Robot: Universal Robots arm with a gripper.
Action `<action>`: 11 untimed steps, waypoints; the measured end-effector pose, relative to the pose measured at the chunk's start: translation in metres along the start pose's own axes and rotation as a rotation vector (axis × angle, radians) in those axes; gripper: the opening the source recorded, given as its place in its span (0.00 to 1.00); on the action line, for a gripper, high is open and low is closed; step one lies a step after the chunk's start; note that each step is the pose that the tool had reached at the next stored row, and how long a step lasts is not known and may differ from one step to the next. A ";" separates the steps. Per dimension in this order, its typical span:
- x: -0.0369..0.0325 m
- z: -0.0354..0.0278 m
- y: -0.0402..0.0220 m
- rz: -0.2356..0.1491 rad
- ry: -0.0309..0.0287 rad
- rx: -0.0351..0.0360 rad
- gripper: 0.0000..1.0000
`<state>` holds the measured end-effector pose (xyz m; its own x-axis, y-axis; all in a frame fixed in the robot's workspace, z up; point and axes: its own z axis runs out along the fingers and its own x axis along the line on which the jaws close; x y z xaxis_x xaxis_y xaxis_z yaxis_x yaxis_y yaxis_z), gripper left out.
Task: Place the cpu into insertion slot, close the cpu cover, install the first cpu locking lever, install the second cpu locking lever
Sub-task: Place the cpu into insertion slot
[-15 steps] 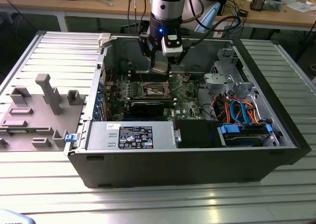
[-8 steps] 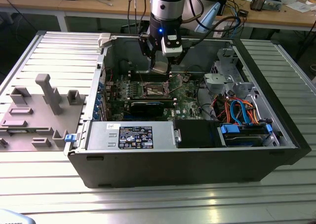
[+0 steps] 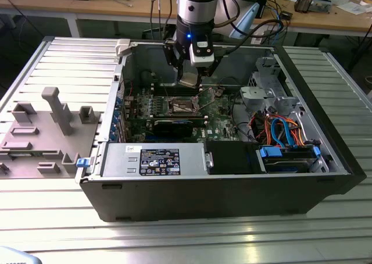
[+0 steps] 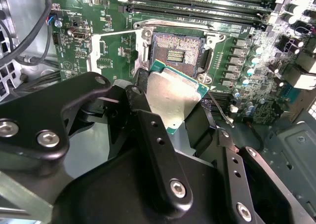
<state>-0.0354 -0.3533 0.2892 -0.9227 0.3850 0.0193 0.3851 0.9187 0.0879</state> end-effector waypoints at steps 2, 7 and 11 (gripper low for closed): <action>0.0000 0.0001 0.0000 0.003 -0.0003 -0.0001 0.55; 0.0000 0.0003 0.0000 0.011 -0.0010 -0.0002 0.55; 0.0000 0.0005 0.0000 0.018 -0.0016 -0.0003 0.55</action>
<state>-0.0354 -0.3534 0.2888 -0.9158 0.4012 0.0193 0.4013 0.9117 0.0879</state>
